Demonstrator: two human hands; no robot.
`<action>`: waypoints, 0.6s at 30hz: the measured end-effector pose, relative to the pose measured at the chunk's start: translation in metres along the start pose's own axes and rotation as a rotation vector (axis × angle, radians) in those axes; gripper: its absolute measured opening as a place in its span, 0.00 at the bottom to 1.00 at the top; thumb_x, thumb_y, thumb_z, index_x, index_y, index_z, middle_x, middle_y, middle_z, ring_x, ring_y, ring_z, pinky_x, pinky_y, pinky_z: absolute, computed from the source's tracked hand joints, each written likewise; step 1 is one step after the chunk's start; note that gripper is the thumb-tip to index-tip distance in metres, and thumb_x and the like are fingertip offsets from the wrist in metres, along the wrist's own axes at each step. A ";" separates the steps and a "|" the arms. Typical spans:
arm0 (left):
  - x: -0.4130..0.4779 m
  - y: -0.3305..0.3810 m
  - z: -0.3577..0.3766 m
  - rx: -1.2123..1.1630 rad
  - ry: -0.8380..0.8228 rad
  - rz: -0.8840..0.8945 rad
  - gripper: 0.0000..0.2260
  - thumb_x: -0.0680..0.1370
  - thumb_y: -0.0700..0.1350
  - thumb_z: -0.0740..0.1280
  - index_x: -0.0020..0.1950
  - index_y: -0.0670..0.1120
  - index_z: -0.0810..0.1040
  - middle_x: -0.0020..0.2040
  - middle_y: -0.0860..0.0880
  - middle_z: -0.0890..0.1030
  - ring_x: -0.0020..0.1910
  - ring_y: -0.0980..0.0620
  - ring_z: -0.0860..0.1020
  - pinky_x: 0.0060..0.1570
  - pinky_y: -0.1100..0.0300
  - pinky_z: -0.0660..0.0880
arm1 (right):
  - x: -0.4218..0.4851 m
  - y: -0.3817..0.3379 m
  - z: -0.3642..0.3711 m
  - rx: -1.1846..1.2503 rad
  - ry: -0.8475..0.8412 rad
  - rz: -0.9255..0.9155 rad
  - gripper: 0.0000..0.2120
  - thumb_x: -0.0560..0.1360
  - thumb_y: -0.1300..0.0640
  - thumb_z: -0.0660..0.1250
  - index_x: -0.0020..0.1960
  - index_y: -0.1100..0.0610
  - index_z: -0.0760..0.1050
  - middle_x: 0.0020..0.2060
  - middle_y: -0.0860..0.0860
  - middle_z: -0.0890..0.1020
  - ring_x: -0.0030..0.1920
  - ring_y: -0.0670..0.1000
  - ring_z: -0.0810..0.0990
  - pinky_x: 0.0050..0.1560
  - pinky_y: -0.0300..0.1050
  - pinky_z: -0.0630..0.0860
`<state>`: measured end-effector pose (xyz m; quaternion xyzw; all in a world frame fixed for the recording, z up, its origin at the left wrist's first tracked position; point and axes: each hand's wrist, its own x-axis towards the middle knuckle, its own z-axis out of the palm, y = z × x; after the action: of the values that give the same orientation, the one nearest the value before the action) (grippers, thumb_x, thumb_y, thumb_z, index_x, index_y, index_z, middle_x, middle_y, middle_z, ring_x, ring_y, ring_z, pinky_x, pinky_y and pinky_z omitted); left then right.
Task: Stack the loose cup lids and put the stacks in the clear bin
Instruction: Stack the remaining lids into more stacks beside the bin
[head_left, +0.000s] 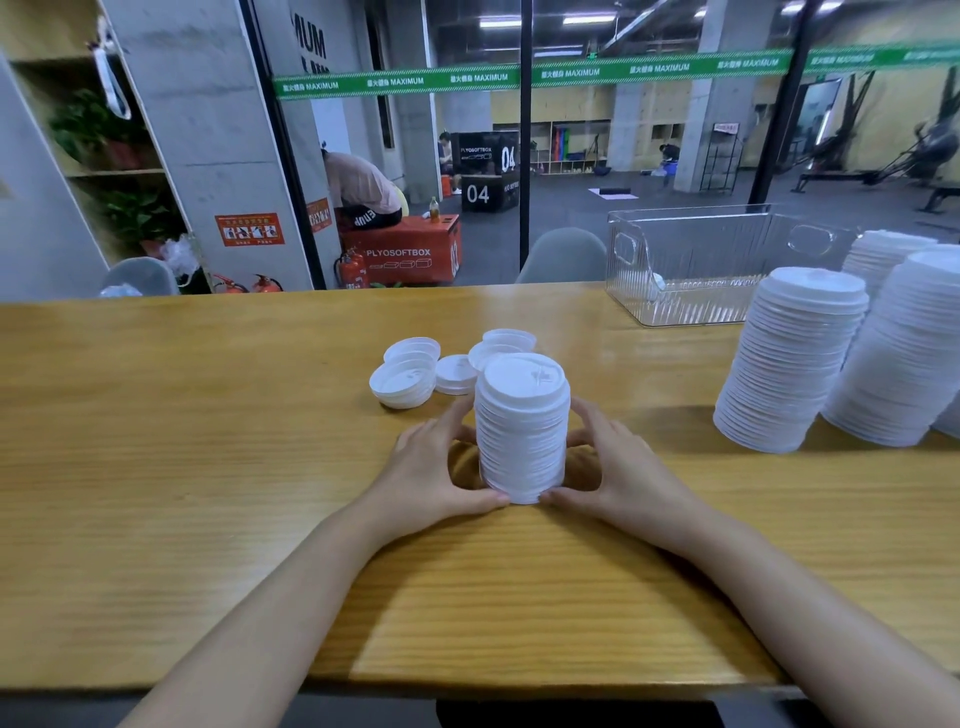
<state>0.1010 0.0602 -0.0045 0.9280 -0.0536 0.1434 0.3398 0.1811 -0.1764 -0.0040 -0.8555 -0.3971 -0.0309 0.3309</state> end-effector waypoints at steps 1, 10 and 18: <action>0.000 0.000 0.000 -0.006 -0.001 0.000 0.46 0.62 0.65 0.76 0.75 0.66 0.57 0.62 0.60 0.77 0.66 0.53 0.73 0.69 0.45 0.66 | 0.001 0.000 0.001 0.009 -0.001 0.005 0.44 0.62 0.32 0.69 0.72 0.32 0.49 0.57 0.32 0.74 0.64 0.43 0.72 0.65 0.53 0.69; 0.003 -0.001 -0.001 -0.110 0.023 -0.024 0.45 0.60 0.66 0.76 0.73 0.66 0.60 0.65 0.59 0.75 0.67 0.58 0.71 0.70 0.48 0.66 | 0.005 -0.001 0.003 -0.074 0.034 -0.003 0.44 0.67 0.40 0.75 0.74 0.40 0.54 0.53 0.32 0.72 0.63 0.43 0.73 0.62 0.49 0.69; 0.000 0.012 -0.008 -0.267 0.440 0.137 0.28 0.76 0.61 0.59 0.75 0.57 0.59 0.70 0.53 0.70 0.66 0.57 0.69 0.66 0.62 0.64 | 0.019 -0.018 0.012 -0.131 0.010 0.008 0.44 0.69 0.40 0.75 0.76 0.45 0.54 0.52 0.35 0.75 0.60 0.46 0.70 0.54 0.43 0.64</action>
<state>0.0972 0.0561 0.0084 0.8156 -0.0597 0.3558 0.4523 0.1790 -0.1486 0.0022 -0.8766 -0.3892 -0.0600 0.2765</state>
